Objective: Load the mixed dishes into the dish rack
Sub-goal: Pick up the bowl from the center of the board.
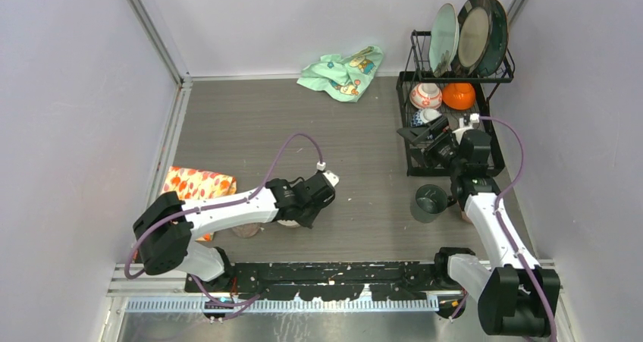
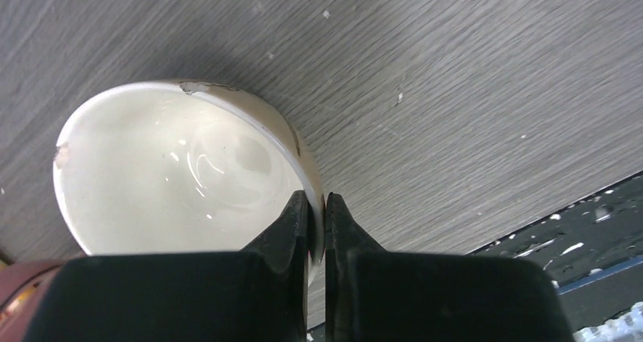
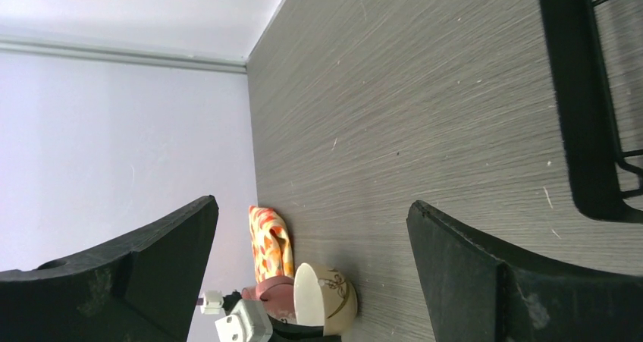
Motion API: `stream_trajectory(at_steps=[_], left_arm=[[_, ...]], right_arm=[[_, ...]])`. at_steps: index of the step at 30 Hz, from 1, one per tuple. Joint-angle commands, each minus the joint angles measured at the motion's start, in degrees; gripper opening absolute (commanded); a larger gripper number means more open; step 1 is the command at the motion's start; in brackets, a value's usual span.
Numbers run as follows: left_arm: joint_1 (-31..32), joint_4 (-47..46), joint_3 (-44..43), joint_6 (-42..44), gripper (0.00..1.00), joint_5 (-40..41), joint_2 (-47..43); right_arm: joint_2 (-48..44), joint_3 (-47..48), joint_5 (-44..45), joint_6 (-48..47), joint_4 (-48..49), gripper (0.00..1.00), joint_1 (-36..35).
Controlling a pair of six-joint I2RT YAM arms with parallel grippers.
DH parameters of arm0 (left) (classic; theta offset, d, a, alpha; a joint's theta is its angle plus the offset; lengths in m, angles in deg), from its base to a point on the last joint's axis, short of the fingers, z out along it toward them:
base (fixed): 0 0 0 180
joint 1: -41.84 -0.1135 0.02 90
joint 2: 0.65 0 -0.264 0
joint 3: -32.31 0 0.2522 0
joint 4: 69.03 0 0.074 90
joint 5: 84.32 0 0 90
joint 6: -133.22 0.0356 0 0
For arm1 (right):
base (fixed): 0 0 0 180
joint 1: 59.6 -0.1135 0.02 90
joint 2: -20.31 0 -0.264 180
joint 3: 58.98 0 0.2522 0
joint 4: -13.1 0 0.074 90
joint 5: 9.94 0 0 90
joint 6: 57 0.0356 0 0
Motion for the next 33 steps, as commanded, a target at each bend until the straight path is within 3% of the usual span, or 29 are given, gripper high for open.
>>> stream_trajectory(at_steps=[1, 5, 16, 22, 33], left_arm=[[0.8, -7.5, -3.0, 3.0, 0.00, -1.6, -1.0], [0.8, -12.5, -1.7, 5.3, 0.00, -0.6, -4.0], [0.9, -24.7, 4.2, 14.2, 0.00, 4.2, -13.0], [0.9, -29.2, 7.0, 18.8, 0.00, 2.2, -18.4], [0.9, -28.7, 7.4, 21.4, 0.00, 1.2, -22.0]], right_arm=[[2.5, 1.9, -2.9, 0.3, 3.7, 1.00, -1.4], [6.3, 2.7, -3.3, 1.1, 4.8, 1.00, -3.3], [22.7, 12.2, -1.1, 3.9, 3.3, 0.99, -21.1], [22.6, 12.3, 0.6, 3.9, 4.9, 0.99, -27.9], [22.5, 13.0, -1.7, -0.7, 3.9, 1.00, -34.5]])
